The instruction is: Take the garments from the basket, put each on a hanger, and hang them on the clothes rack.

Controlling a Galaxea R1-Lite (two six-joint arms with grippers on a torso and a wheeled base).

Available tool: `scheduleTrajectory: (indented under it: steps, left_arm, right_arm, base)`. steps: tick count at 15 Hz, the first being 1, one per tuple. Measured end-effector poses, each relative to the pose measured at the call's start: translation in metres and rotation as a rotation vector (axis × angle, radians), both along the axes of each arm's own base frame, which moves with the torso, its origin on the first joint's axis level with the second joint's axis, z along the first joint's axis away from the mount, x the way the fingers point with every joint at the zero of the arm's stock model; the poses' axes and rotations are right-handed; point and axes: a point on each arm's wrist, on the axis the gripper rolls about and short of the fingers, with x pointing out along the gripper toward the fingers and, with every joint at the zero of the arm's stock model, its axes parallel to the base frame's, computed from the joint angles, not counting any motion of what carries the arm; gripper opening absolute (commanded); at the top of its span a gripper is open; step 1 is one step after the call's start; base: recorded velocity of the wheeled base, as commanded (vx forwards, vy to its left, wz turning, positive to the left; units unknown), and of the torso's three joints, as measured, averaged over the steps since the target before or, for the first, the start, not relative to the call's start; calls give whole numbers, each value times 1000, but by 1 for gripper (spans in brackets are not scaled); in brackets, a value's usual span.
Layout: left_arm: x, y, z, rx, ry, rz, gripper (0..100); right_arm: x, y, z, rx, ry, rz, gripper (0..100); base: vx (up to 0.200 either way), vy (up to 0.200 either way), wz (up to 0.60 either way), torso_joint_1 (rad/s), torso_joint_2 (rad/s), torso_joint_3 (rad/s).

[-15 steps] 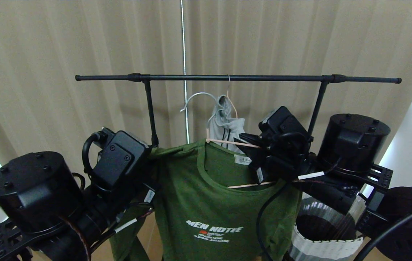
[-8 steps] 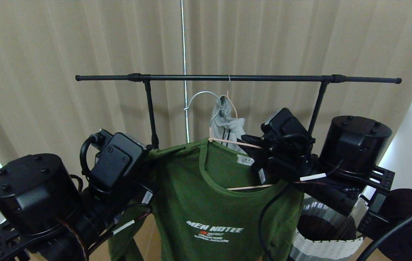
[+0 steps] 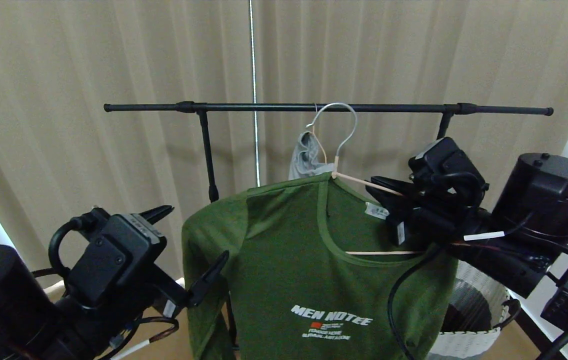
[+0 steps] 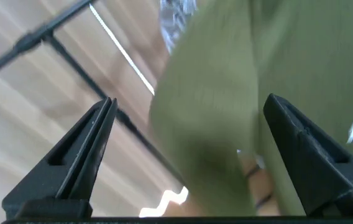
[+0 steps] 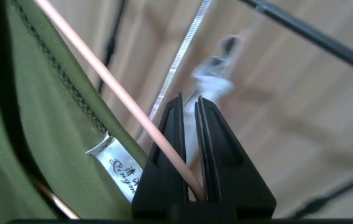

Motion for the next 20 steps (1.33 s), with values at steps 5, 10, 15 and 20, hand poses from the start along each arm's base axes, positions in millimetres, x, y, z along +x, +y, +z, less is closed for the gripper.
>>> scheduleTrajectory:
  steps: [5, 10, 15, 20]
  left_arm:
    - [-14, 27, -25, 28, 106, -39, 100]
    - [4, 17, -36, 3, 182, -90, 100]
    - [16, 13, -47, 12, 230, -75, 0]
    - [23, 50, -51, -8, 212, 107, 0]
  right_arm:
    - [-21, -27, 4, 7, -9, -32, 0]
    - [-33, -29, 11, 26, -34, 50, 0]
    - [-39, -30, 15, 35, -49, 57, 0]
    - [-32, -52, 14, 31, -50, -54, 0]
  base:
    - [0, 0, 0, 0, 0, 0]
    - [0, 0, 0, 0, 0, 0]
    - [0, 0, 0, 0, 0, 0]
    - [0, 0, 0, 0, 0, 0]
